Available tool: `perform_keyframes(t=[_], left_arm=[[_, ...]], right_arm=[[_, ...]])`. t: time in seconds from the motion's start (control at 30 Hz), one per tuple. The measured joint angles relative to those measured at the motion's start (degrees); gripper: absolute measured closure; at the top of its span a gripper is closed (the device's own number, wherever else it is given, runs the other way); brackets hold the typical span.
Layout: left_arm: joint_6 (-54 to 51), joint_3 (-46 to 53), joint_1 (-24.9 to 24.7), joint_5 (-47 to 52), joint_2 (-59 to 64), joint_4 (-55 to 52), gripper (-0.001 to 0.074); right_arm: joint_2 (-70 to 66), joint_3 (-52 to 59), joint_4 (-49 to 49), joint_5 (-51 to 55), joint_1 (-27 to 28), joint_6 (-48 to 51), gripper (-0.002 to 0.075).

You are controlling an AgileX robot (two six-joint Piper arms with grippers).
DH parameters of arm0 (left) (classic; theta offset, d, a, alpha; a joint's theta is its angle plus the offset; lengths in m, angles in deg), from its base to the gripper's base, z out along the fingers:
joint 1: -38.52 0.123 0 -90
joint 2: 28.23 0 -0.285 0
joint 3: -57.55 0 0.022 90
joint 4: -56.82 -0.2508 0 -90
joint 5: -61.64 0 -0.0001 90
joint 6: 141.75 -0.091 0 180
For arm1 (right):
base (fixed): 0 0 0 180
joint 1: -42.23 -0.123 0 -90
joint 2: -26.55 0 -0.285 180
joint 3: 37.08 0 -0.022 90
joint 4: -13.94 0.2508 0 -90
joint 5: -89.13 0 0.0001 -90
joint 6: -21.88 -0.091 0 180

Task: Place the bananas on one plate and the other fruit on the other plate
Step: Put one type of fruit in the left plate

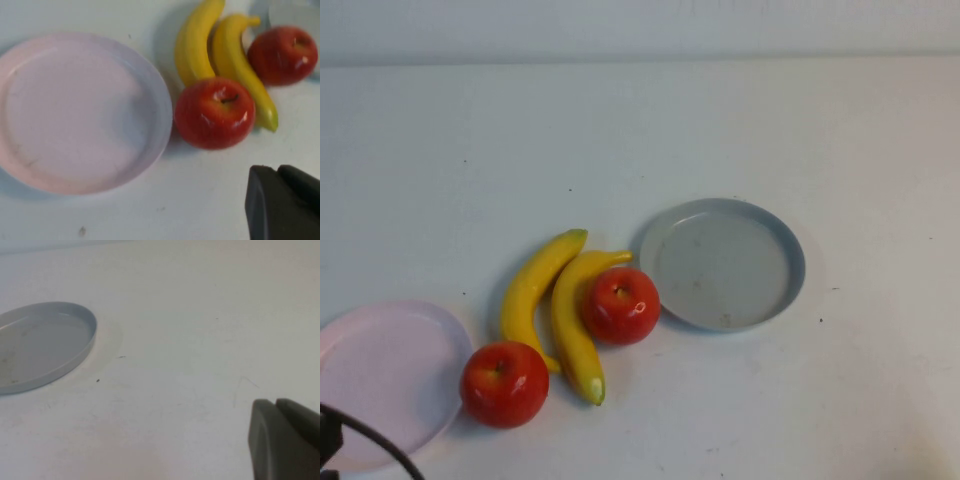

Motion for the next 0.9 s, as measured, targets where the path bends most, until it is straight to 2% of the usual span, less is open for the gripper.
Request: perform_keyframes(t=[0.17, 0.27, 0.37, 0.57, 0.77, 0.9], left_arm=[[-11.89, -9.29, 0.00, 10.84, 13.22, 0.00, 0.0736], [-15.63, -13.83, 0.00, 12.17, 20.34, -0.11, 0.0736], [-17.01, -17.03, -2.00, 11.60, 27.24, -0.01, 0.0736], [-16.87, -22.53, -11.93, 9.88, 39.89, -1.25, 0.0736], [-11.68, -27.47, -22.40, 10.46, 46.86, -5.97, 0.0737], [-8.77, -29.56, -27.48, 11.87, 50.79, -9.56, 0.0736]], right_arm=[[0.00, 0.00, 0.00, 0.00, 0.00, 0.00, 0.0743], [0.00, 0.00, 0.00, 0.00, 0.00, 0.00, 0.0743], [0.00, 0.00, 0.00, 0.00, 0.00, 0.00, 0.0743], [0.00, 0.00, 0.00, 0.00, 0.00, 0.00, 0.0743], [0.00, 0.00, 0.00, 0.00, 0.00, 0.00, 0.0743], [0.00, 0.00, 0.00, 0.00, 0.00, 0.00, 0.0743]])
